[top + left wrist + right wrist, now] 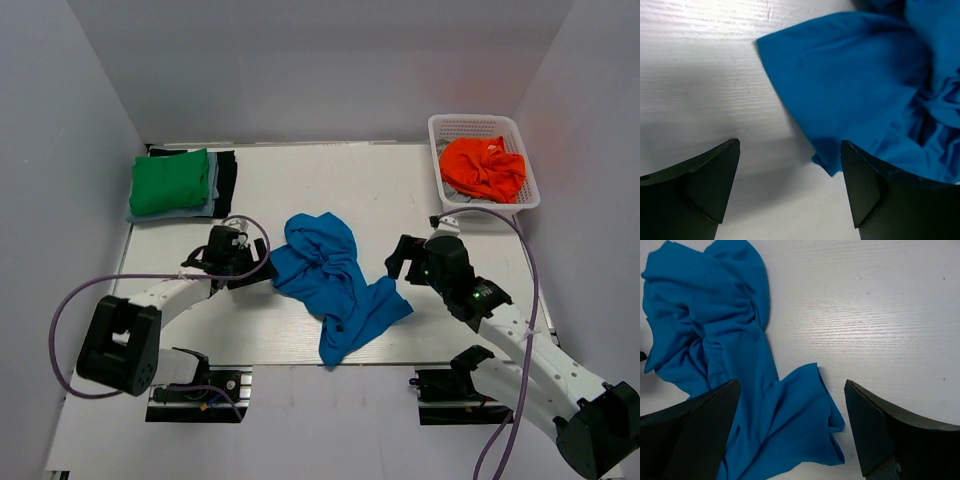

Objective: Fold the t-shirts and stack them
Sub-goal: Flatten out the tshirt

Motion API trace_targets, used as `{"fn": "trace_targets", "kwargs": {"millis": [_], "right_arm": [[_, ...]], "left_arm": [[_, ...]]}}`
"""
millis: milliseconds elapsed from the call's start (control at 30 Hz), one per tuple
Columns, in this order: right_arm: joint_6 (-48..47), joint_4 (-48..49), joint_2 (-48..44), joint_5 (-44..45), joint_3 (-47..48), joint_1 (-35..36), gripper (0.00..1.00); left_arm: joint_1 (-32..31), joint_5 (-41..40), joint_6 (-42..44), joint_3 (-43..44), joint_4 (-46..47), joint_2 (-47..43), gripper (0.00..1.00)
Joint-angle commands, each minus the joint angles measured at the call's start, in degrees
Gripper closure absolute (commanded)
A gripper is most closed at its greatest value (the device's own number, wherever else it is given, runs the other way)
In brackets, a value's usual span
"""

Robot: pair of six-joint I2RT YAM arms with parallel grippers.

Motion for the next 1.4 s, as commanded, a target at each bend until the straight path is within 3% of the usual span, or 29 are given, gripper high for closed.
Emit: {"fn": "trace_targets", "kwargs": {"millis": [0, 233, 333, 367, 400, 467, 500, 667, 867, 1067, 1133, 1200, 1233, 1267, 1333, 1367], "right_arm": [[-0.6, -1.4, 0.9, -3.0, 0.0, 0.1, 0.1], [-1.5, -0.5, 2.2, -5.2, -3.1, 0.1, 0.1], [-2.1, 0.8, 4.2, -5.6, -4.1, 0.4, 0.1], [-2.2, 1.2, 4.6, -5.7, -4.3, 0.4, 0.1], [-2.3, 2.9, 5.0, -6.4, -4.9, 0.3, 0.1], [-2.4, 4.1, 7.1, -7.8, -5.7, 0.4, 0.1], [-2.6, 5.5, 7.8, -8.2, -6.3, 0.5, 0.1], [-2.6, 8.0, 14.8, -5.2, -7.5, 1.1, 0.13], [-1.0, 0.1, 17.0, -0.8, -5.8, 2.2, 0.16], [1.9, -5.2, 14.9, -6.5, -6.9, 3.0, 0.19], [2.7, -4.7, 14.5, -10.8, -7.2, 3.3, 0.24], [2.9, -3.2, 14.4, -12.7, -7.4, 3.5, 0.38], [3.0, -2.5, 14.3, -13.1, -7.5, 3.9, 0.48], [3.0, -1.9, 14.3, -13.1, -7.4, 4.0, 0.68], [2.8, -0.7, 14.4, -11.7, -6.2, 4.0, 0.84], [2.5, -0.2, 14.1, -9.1, -5.0, 3.9, 1.0]], "left_arm": [[-1.9, 0.2, 0.5, 2.1, 3.3, 3.9, 0.09], [-5.2, -4.0, -0.7, 6.5, 4.3, 17.1, 0.15], [-6.9, -5.3, -0.7, 8.9, 4.3, 22.2, 0.29], [-7.5, -6.4, -0.7, 10.2, 2.8, 23.2, 0.37], [-7.5, -8.3, -1.2, 10.8, 2.1, 24.0, 0.55], [-8.0, -10.1, -1.2, 12.2, 0.1, 25.3, 0.76], [-8.0, -10.7, -1.2, 12.2, -0.5, 25.3, 0.99], [-8.6, -12.3, -1.8, 12.3, -1.5, 21.0, 1.0], [-8.6, -13.6, -1.8, 9.9, -2.9, 10.7, 1.0], [-8.6, -13.6, -2.4, 7.7, -2.9, 4.2, 1.0], [-8.6, -13.0, -2.4, 7.7, -3.4, 3.3, 1.0], [-8.6, -13.0, -2.4, 7.7, -4.0, 2.7, 1.0], [-8.6, -13.0, -1.9, 7.7, -4.0, 2.0, 1.0], [-8.6, -13.0, -1.9, 8.2, -4.0, 1.2, 1.0], [-8.6, -12.5, -1.4, 8.2, -4.6, 0.1, 1.0], [-8.6, -12.5, -1.4, 9.2, -4.6, -1.1, 1.0]]}}
